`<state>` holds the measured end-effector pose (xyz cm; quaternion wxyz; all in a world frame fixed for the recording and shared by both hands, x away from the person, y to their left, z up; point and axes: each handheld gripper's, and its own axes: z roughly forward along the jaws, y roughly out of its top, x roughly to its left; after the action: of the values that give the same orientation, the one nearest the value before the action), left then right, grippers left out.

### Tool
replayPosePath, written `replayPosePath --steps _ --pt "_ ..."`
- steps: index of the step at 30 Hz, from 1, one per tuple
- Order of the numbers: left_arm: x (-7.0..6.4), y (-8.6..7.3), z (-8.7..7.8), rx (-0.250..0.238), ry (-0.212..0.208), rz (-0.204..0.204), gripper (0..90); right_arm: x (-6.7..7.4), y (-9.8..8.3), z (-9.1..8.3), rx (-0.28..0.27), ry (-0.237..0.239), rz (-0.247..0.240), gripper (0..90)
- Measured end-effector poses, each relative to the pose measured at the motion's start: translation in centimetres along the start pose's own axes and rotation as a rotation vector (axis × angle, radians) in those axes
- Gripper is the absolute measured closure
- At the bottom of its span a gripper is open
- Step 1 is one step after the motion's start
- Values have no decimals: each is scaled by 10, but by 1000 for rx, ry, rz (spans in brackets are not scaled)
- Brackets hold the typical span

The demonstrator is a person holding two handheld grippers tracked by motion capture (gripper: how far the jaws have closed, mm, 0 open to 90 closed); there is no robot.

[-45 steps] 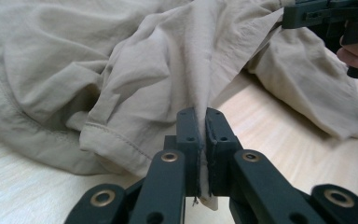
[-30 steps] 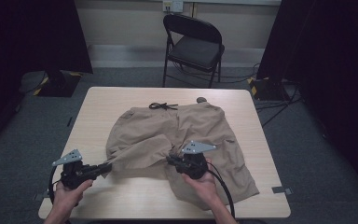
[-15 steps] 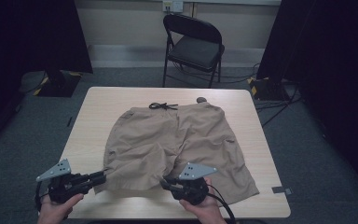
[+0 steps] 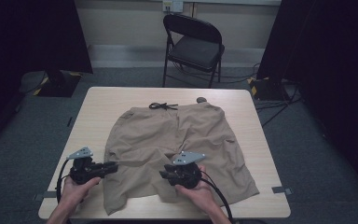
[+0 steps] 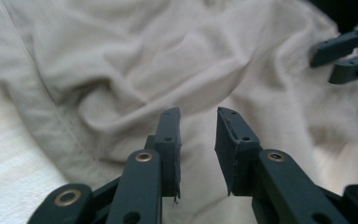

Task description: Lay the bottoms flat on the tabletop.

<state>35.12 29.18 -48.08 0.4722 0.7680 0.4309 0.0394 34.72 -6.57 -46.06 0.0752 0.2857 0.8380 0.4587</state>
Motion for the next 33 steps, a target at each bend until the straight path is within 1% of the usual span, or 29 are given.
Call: replayPosePath --steps 3,4,5,6,7,10,12,14,15,16,17,18,19,20,21,22,23,24,26,27,28,29,31,33 --pt "6 -7 8 40 30 -8 699 -5 -6 17 51 0 19 695" --pt "7 -10 9 49 33 -16 693 -4 -8 21 64 3 16 696" --pt "8 -12 9 58 39 -13 689 -2 -10 24 76 9 11 700" --pt "9 -13 9 62 46 -11 685 0 -11 27 90 16 12 703" --pt "10 -14 8 55 43 -21 682 2 -13 29 98 22 9 710" --pt "11 -14 7 49 50 -22 669 11 -20 34 129 35 -3 714" --pt "13 -14 6 43 64 -23 666 17 -22 34 128 52 0 713" --pt "15 -15 4 39 78 -26 665 23 -23 33 134 62 -14 712" --pt "16 -15 3 39 89 -19 664 26 -24 32 131 75 -15 713" --pt "16 -15 3 39 89 -19 661 26 -24 32 131 75 -15 713" --pt "19 -16 -2 45 111 -4 650 36 -29 31 126 108 -19 714" --pt "20 -17 -4 40 118 0 650 40 -30 31 125 120 -20 714" --pt "22 -19 -6 35 117 -8 650 45 -31 31 124 133 -24 716" --pt "22 -19 -6 35 117 -8 650 45 -31 31 124 133 -24 716" --pt "26 -21 -11 29 132 -12 650 56 -33 31 128 158 -38 720" --pt "28 -21 -14 27 142 -9 650 62 -34 32 126 185 -30 720" --pt "29 -23 -15 21 146 -20 647 68 -35 33 124 201 -28 720" --pt "31 -24 -17 13 148 -29 647 74 -36 35 121 212 -36 720" --pt "33 -24 -18 7 151 -29 648 84 -36 38 122 237 -40 719" --pt "34 -25 -19 6 150 -31 648 87 -36 39 122 238 -44 715" --pt "34 -25 -19 6 150 -31 651 87 -36 39 122 238 -44 715" --pt "35 -25 -20 6 160 -22 652 91 -36 39 127 249 -46 699" --pt "35 -26 -22 3 166 -16 651 89 -35 35 115 248 -46 646" --pt "35 -27 -23 3 165 -19 646 81 -31 26 82 240 -12 636"
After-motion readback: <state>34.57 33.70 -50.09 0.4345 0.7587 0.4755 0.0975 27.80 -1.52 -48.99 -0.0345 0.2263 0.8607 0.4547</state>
